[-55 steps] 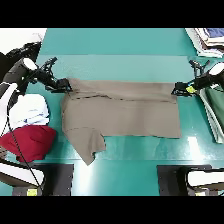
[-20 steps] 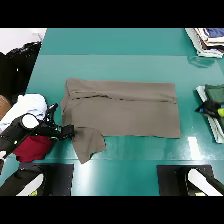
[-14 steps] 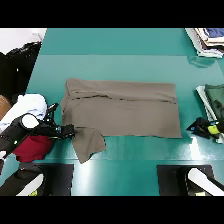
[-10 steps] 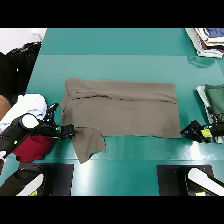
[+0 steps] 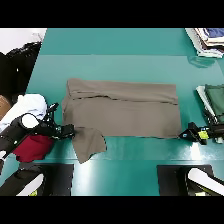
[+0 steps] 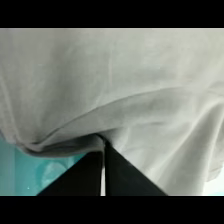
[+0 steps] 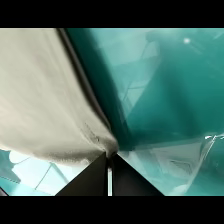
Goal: Fold the shirts.
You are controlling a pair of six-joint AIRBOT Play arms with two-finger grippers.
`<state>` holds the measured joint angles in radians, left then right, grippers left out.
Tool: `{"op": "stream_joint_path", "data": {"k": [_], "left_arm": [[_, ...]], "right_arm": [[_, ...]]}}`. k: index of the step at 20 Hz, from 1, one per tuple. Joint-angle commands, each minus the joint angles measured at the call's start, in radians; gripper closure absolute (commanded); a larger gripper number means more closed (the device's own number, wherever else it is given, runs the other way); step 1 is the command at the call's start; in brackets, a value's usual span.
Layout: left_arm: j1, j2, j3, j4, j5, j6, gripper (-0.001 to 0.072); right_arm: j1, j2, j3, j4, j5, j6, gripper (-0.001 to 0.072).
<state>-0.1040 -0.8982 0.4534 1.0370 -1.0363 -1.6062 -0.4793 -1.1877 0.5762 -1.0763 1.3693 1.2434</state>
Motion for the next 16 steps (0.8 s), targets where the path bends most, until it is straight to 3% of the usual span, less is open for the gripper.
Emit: {"op": "stream_joint_path", "data": {"k": [1,5,9,13,16], "left_arm": [[0.0,0.005,0.041,0.034,-0.067,0.017,0.0686],[0.0,0.145,0.078,0.089,-0.179,-0.018,0.0686],[0.0,0.301,0.1,0.023,-0.328,-0.041,0.0685],[0.0,0.275,0.264,0.047,-0.135,-0.031,0.0685],[0.0,0.103,0.385,0.071,-0.041,0.05,0.0685]], "right_arm": [[0.0,0.026,0.002,-0.003,0.045,-0.034,0.0698],[-0.001,0.235,0.003,-0.129,0.106,-0.03,0.0698],[0.0,0.453,0.019,-0.163,0.155,0.023,0.0699],[0.066,0.428,0.171,-0.146,0.125,0.058,0.07],[0.219,0.273,0.306,-0.159,0.069,0.08,0.07]]}}
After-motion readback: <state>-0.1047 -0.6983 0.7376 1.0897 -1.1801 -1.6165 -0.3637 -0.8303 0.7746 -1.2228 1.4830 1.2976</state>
